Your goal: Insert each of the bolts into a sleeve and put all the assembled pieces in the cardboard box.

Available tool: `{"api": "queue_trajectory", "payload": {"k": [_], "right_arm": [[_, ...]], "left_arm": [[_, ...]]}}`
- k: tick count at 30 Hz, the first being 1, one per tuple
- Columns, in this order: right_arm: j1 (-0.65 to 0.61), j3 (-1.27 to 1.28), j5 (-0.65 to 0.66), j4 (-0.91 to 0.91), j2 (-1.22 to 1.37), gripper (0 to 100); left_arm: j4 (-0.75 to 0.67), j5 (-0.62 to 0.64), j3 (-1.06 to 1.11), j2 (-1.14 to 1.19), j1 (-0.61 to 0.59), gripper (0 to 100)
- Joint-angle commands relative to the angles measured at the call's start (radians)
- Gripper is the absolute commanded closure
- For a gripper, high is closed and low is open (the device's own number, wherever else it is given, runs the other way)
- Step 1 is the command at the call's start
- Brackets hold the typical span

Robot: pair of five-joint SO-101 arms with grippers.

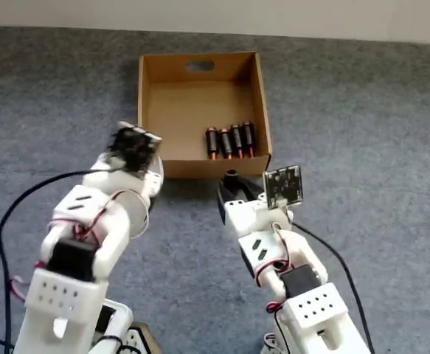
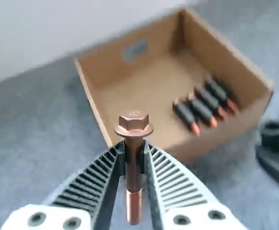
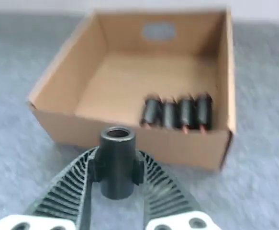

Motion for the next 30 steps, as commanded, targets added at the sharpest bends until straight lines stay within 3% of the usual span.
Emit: {"api": "queue_trajectory", "payload": {"k": [1, 11, 17, 21, 24, 30], "right_arm": [[-0.018, 0.013, -0.003, -0.156, -0.016, 99.3], [-0.015, 0.008, -0.003, -0.303, -0.012, 99.3], [-0.012, 0.010, -0.003, -0.303, -0.016, 99.3], [-0.005, 0.012, 0.009, -0.303, -0.016, 99.3], [-0.001, 0.013, 0.091, -0.305, -0.016, 99.3], [0.001, 0.015, 0.127, -0.305, -0.016, 99.3]], "left_arm": [[-0.071, 0.089, -0.010, -0.107, -0.013, 99], [-0.328, 0.273, -0.005, -0.153, -0.004, 99], [-0.485, 0.315, -0.035, -0.021, 0.108, 99], [-0.483, 0.319, -0.166, 0.166, 0.150, 99], [-0.483, 0.325, -0.257, 0.252, 0.176, 99], [-0.483, 0.350, -0.312, 0.394, 0.274, 99]]}}
